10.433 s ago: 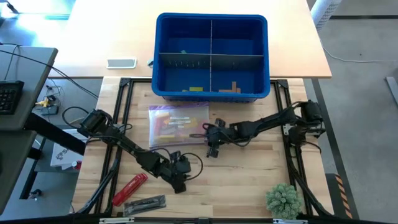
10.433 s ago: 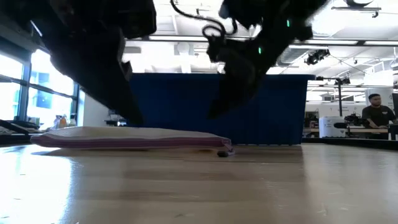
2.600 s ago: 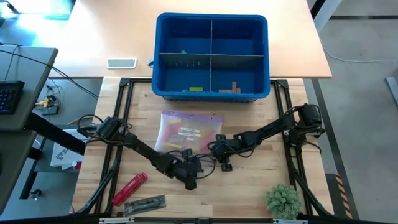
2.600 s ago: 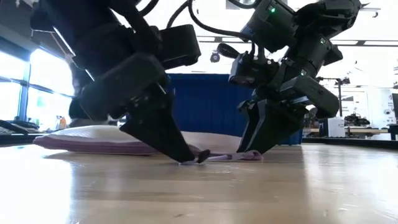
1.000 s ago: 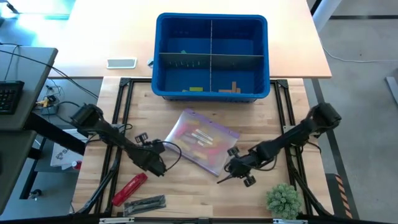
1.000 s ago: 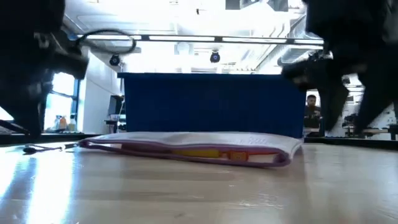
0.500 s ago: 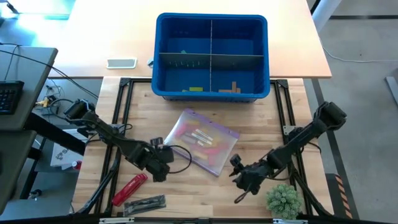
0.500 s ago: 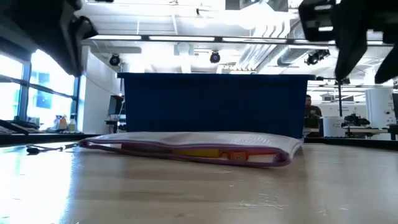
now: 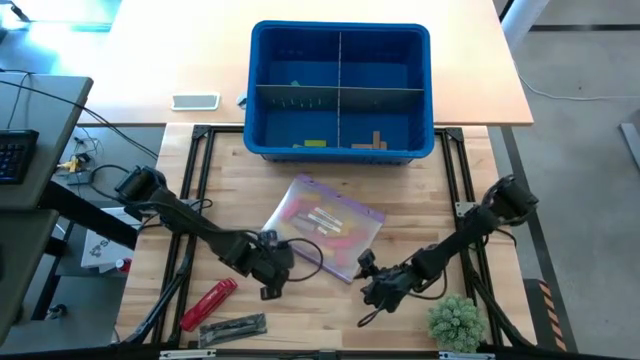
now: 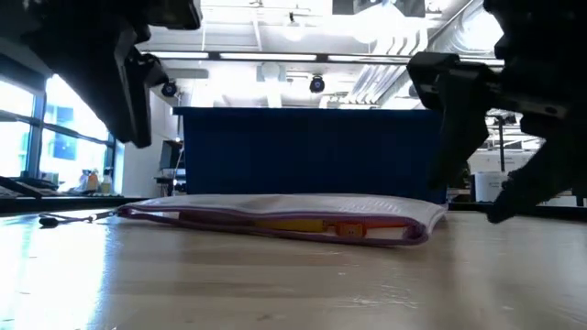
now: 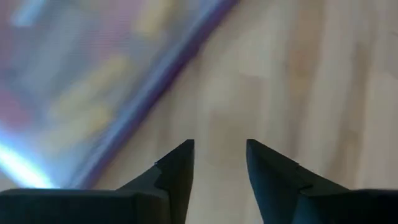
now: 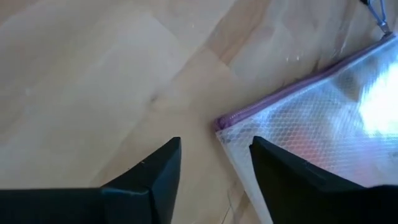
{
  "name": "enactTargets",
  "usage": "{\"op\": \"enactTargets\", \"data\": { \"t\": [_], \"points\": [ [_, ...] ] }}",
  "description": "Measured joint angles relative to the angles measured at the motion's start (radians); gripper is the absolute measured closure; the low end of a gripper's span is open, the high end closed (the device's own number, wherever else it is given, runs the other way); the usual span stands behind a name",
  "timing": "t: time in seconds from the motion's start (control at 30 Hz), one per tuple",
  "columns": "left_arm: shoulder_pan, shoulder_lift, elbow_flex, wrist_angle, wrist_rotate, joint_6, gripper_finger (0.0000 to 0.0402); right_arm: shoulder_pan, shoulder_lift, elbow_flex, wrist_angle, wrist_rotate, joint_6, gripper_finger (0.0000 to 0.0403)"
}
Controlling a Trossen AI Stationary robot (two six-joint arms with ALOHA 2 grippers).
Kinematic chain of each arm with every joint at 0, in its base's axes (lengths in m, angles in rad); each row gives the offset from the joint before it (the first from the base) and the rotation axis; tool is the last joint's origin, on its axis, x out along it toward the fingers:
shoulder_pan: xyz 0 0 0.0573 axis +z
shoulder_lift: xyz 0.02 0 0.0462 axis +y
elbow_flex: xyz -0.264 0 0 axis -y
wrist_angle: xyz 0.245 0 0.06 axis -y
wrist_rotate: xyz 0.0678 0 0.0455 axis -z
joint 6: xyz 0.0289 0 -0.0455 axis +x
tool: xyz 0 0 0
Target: Sort blocks
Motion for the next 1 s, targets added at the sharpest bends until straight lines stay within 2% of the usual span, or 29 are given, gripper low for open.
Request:
{"op": "enactTargets", "data": {
  "t": [0.17, 0.43, 0.57, 0.83, 1.0],
  "points": [
    [-0.001, 0.035, 0.0, 0.057, 0.114, -0.034, 0.0257, -0.004, 0.006, 0.0, -0.037, 0.007, -0.018, 0.0193],
    [-0.022, 0.058, 0.004, 0.094, 0.149, -0.093, 0.0258, -0.023, 0.048, 0.002, -0.045, 0.011, -0.082, 0.019],
    [-0.022, 0.054, 0.05, 0.045, 0.185, -0.091, 0.0259, -0.002, 0.026, 0.025, -0.092, 0.039, -0.036, 0.019],
    [-0.006, 0.053, 0.081, 0.04, 0.154, 0.123, 0.0259, 0.017, -0.028, 0.127, -0.109, 0.063, 0.234, 0.019],
    [0.015, 0.04, 0.081, -0.043, 0.155, 0.301, 0.0259, 0.017, -0.03, 0.218, -0.119, 0.119, 0.279, 0.019]
  ]
}}
